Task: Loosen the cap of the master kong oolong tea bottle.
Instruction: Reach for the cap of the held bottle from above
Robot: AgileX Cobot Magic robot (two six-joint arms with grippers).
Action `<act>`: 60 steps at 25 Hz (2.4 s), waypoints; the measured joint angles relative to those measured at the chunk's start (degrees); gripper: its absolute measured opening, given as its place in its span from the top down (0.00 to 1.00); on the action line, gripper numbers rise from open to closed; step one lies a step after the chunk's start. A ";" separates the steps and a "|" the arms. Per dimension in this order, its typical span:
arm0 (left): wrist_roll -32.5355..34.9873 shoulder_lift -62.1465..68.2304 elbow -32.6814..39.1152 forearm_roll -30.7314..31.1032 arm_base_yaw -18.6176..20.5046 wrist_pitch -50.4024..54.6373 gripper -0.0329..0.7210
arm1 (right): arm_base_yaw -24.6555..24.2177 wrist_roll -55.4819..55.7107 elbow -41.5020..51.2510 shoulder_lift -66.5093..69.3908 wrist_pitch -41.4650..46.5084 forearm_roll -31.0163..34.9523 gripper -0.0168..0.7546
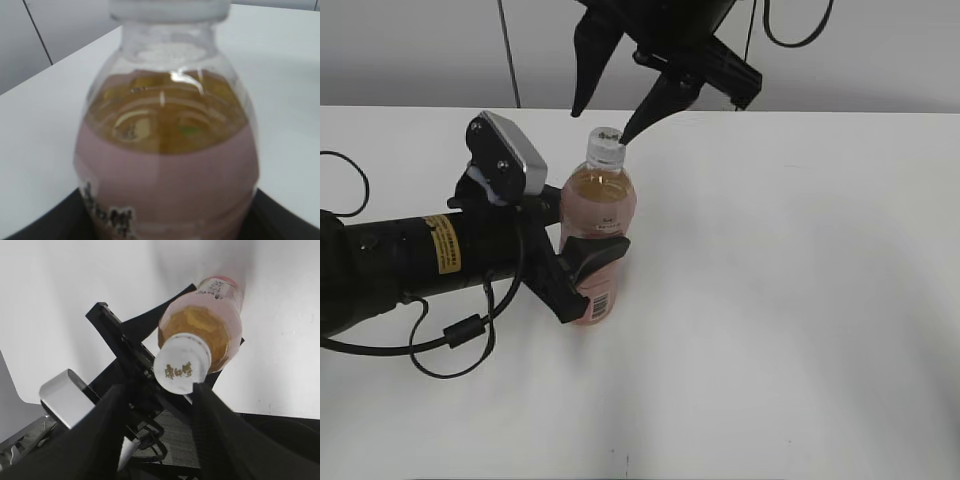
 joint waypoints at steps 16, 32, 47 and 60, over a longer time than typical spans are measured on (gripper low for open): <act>6.07 -3.45 -1.46 -1.00 0.00 10.16 0.42 | 0.00 1.11 -0.49 0.00 1.07 -4.03 0.55; 6.78 -5.33 -2.15 -1.19 0.05 13.29 0.42 | -0.10 0.79 -0.49 0.09 -0.59 -4.14 0.55; 7.40 -5.33 -2.19 -1.19 0.05 13.73 0.42 | -0.16 -1.02 -0.49 3.27 -1.62 -2.11 0.51; 7.40 -5.33 -2.19 -1.19 0.05 13.73 0.42 | -0.16 -1.02 -0.49 3.27 -2.87 -3.14 0.53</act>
